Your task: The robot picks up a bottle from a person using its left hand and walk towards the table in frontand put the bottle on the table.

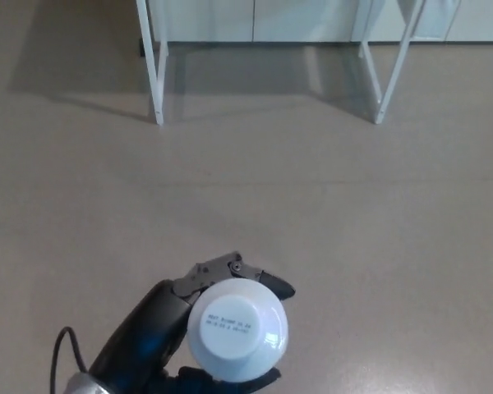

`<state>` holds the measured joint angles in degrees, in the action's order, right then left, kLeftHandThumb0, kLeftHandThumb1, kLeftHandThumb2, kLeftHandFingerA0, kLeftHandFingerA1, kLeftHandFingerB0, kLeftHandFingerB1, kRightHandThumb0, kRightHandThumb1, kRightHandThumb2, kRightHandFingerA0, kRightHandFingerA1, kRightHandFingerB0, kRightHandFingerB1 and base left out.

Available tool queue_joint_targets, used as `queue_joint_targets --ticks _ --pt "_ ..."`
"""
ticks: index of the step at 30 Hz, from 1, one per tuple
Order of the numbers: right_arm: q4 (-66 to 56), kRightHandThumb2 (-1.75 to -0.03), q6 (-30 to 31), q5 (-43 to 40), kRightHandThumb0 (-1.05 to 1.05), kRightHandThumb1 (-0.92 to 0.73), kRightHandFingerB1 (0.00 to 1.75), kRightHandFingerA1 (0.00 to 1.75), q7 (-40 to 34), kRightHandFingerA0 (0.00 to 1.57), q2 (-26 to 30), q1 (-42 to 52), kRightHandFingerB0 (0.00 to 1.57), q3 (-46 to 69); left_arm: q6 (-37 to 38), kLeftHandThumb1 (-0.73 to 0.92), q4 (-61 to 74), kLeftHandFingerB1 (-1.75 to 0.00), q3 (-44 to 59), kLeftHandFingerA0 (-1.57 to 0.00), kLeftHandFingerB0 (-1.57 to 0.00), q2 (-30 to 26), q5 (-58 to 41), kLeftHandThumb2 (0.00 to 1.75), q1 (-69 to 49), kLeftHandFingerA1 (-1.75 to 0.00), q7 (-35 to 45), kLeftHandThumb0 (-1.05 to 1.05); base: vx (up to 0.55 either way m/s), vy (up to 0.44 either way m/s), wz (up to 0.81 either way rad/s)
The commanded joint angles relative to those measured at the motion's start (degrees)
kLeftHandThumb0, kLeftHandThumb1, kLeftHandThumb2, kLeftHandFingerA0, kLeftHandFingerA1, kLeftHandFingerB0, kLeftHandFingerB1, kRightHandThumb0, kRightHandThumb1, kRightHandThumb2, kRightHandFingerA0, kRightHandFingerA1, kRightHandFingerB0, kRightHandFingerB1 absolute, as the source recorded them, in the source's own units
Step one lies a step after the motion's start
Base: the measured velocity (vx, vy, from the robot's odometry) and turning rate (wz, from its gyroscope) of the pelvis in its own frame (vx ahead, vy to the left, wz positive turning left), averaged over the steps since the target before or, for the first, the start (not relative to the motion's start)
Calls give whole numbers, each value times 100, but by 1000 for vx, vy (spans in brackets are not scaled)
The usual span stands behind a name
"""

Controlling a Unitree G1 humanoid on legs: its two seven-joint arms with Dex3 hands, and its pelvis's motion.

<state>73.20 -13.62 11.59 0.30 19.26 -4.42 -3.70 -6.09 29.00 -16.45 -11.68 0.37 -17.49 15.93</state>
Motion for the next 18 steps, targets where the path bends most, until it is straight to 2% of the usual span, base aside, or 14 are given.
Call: queue_joint_targets --ticks 1,6,8,13,18 --pt "14 -63 -5 39 -51 -75 40 45 61 63 128 -24 54 -6 15 82 -71 -109 106 -107 -74 99 -141 67 106 -138 -25 -26 269 -191 14" --pt "30 -63 -20 107 -52 -75 39 44 55 64 142 -5 54 -86 140 83 -260 -113 197 -103 -71 52 -163 67 109 -138 71 -25 343 -189 32" --pt "34 -63 -4 103 -51 -76 39 44 68 64 139 -7 52 -95 244 83 -371 -107 228 -105 -73 51 -200 67 112 -136 112 -26 432 -106 21" --pt "34 -63 -11 119 -52 -76 39 45 80 64 142 -5 52 -131 80 80 -416 -103 280 -108 -75 44 -195 65 120 -134 109 -34 342 -106 -1" --pt "22 -64 -54 183 -52 -77 39 45 58 65 168 -16 53 -196 121 80 -448 -105 291 -108 -76 44 -62 65 135 -135 34 -32 371 85 -19"
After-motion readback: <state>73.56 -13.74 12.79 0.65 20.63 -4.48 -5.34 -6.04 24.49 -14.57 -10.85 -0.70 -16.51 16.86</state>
